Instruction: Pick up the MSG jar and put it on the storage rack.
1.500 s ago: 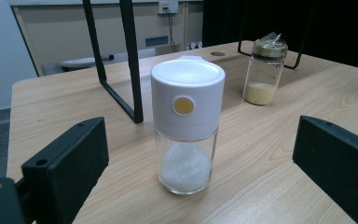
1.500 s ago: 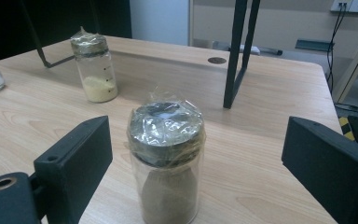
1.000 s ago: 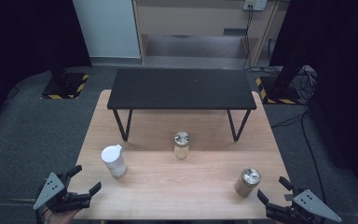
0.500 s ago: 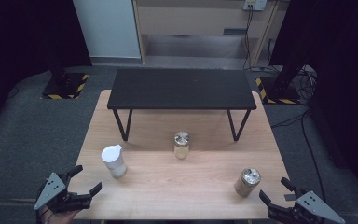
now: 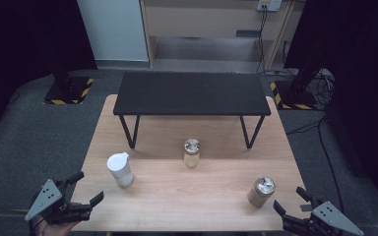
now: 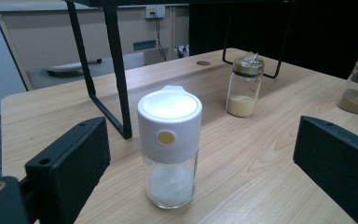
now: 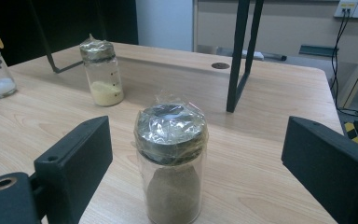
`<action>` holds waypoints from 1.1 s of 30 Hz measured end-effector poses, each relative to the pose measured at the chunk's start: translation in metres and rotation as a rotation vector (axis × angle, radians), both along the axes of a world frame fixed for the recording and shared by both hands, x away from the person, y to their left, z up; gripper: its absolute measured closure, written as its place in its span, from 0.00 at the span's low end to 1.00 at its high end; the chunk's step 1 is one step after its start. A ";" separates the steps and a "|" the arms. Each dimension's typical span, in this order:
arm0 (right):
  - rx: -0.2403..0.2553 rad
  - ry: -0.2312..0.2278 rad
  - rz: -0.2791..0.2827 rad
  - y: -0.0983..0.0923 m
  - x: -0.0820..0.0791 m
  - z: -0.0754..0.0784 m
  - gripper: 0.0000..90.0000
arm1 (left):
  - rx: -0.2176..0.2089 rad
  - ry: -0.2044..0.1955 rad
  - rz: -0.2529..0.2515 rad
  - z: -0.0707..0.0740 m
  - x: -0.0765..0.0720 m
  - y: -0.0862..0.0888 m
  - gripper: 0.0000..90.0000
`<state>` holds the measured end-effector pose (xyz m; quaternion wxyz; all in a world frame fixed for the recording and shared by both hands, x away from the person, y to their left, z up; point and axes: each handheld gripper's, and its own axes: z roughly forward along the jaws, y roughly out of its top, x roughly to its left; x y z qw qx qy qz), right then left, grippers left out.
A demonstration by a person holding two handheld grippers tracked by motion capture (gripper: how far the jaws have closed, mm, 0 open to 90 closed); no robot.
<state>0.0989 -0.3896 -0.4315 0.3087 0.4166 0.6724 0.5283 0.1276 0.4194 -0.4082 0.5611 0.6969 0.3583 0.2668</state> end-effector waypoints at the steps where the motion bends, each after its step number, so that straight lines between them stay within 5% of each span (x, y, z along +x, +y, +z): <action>1: 0.000 0.000 0.000 0.000 0.000 0.000 0.10 | -0.002 0.007 -0.003 0.004 0.001 0.002 0.03; 33: 0.006 0.004 0.006 -0.001 0.001 0.000 0.11 | 0.060 0.101 -0.030 0.038 0.043 -0.001 0.03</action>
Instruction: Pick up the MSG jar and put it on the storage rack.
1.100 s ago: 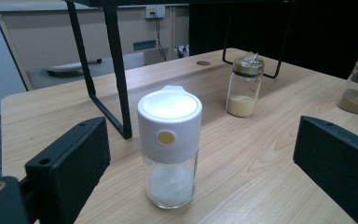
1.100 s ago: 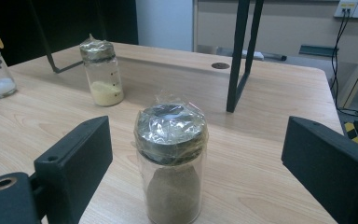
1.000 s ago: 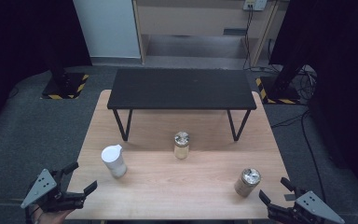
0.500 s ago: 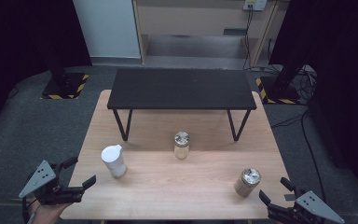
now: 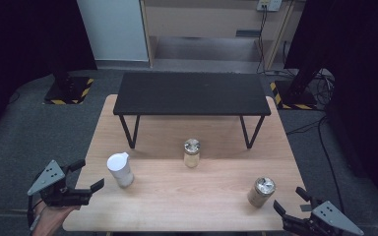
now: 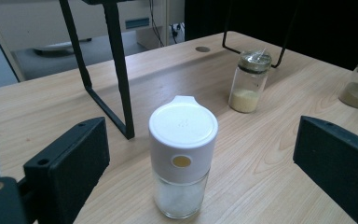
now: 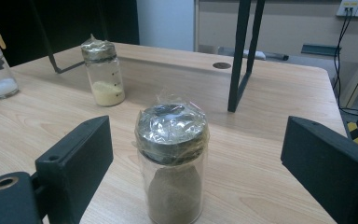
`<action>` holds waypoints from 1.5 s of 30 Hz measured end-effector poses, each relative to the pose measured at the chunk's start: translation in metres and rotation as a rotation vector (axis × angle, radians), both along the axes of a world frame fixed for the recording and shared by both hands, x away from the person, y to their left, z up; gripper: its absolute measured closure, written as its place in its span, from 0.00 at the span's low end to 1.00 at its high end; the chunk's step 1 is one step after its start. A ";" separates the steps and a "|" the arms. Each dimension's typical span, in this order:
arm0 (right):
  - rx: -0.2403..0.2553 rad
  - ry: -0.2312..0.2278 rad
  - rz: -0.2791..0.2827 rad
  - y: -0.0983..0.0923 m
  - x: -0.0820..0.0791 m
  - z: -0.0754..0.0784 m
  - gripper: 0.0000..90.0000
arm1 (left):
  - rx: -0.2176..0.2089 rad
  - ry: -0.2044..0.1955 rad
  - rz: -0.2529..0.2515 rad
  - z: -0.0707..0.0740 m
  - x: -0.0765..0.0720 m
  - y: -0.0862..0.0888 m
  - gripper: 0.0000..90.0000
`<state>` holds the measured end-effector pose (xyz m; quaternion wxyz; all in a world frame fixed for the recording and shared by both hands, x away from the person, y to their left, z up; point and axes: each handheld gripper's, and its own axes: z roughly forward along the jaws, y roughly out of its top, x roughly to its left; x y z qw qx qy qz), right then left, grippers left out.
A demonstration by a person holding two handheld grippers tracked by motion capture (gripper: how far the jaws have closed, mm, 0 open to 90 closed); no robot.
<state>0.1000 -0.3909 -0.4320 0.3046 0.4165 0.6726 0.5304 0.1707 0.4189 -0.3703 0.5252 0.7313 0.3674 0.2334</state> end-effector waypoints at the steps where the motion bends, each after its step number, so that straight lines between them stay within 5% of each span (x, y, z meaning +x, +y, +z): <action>1: 0.000 0.000 0.000 0.000 0.000 0.000 0.11 | -0.001 0.004 -0.001 0.000 0.002 0.000 0.03; 24: -0.002 -0.001 0.004 0.000 0.000 0.000 0.11 | 0.069 0.102 -0.056 -0.004 0.054 -0.018 0.03; 45: -0.002 -0.004 0.007 -0.001 0.000 0.000 0.11 | 0.095 0.117 -0.116 -0.021 0.084 -0.030 0.16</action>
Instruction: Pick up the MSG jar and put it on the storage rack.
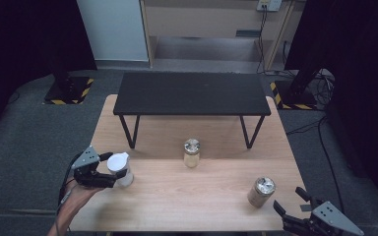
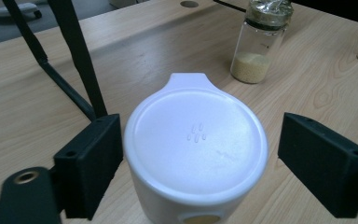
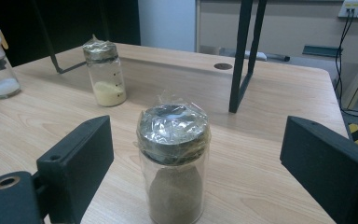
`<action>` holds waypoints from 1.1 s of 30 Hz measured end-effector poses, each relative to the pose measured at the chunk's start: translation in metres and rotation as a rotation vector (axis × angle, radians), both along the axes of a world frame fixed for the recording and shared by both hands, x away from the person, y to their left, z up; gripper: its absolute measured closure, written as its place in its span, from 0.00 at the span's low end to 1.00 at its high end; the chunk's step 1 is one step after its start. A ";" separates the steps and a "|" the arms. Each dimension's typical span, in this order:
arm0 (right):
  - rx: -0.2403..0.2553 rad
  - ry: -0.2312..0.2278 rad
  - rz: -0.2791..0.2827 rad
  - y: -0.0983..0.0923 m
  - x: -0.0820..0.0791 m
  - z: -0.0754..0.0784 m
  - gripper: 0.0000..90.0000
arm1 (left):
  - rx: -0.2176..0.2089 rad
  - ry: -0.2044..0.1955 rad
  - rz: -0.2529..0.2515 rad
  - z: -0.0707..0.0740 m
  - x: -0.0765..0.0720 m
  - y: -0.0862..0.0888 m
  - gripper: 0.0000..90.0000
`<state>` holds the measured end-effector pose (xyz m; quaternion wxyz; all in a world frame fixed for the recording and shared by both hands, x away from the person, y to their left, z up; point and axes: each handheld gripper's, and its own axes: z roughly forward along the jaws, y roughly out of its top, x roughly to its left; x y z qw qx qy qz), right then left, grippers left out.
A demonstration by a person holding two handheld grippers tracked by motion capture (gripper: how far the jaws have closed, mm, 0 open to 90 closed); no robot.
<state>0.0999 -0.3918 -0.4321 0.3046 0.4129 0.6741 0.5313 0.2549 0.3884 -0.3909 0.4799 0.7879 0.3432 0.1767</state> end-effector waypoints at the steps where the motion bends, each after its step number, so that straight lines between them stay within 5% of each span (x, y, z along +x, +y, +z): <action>1: 0.000 0.000 0.000 0.000 0.000 0.000 0.11 | 0.003 0.001 -0.001 -0.001 0.001 -0.001 0.16; 11: 0.002 -0.003 0.001 0.000 0.000 0.000 0.11 | -0.055 -0.036 0.022 -0.022 -0.002 0.004 0.31; 20: -0.001 -0.002 0.003 0.000 0.000 0.000 0.11 | -0.076 -0.092 0.043 -0.034 -0.011 0.002 0.33; 33: 0.000 -0.003 0.006 -0.001 0.001 -0.001 0.11 | -0.079 -0.100 -0.010 -0.025 -0.007 -0.002 0.33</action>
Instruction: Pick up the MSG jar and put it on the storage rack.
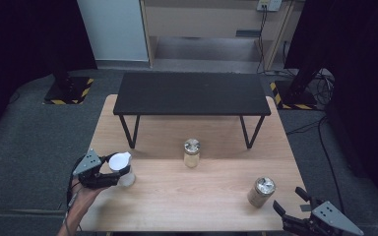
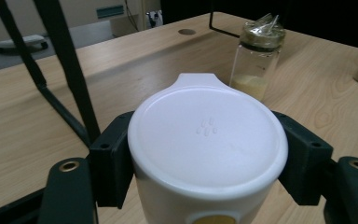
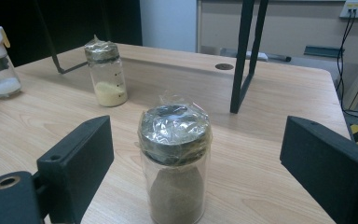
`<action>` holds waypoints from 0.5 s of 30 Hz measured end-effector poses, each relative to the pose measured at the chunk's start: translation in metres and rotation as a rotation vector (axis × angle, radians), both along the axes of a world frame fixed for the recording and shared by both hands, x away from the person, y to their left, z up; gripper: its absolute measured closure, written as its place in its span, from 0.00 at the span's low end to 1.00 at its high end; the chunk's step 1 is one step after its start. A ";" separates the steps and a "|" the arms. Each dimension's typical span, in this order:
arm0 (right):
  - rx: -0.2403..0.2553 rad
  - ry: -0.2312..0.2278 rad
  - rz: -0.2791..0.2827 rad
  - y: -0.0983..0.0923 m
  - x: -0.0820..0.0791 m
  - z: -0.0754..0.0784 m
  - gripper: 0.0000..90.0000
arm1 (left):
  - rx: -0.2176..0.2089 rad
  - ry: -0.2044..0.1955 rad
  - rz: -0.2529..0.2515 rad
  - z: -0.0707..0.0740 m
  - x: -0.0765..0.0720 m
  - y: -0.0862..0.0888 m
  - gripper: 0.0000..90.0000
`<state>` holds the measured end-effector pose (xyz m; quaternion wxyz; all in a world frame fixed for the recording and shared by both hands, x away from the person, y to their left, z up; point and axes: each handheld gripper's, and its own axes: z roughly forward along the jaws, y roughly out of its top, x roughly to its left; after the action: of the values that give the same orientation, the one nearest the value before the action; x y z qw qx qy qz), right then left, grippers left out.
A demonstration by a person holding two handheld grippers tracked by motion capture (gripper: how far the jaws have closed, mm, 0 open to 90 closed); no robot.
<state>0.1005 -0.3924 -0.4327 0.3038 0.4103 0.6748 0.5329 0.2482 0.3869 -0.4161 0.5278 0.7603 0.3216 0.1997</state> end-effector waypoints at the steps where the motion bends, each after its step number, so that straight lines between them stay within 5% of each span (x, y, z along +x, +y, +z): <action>1: 0.002 0.003 0.000 0.000 0.000 0.000 0.11 | 0.001 -0.002 -0.010 0.002 0.001 -0.001 0.33; 15: 0.002 0.003 0.002 0.000 0.000 0.000 0.11 | 0.013 -0.019 -0.159 0.047 0.018 -0.016 0.33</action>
<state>0.1009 -0.3924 -0.4327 0.3019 0.4107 0.6750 0.5335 0.2663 0.3707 -0.3693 0.5403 0.7849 0.2538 0.1662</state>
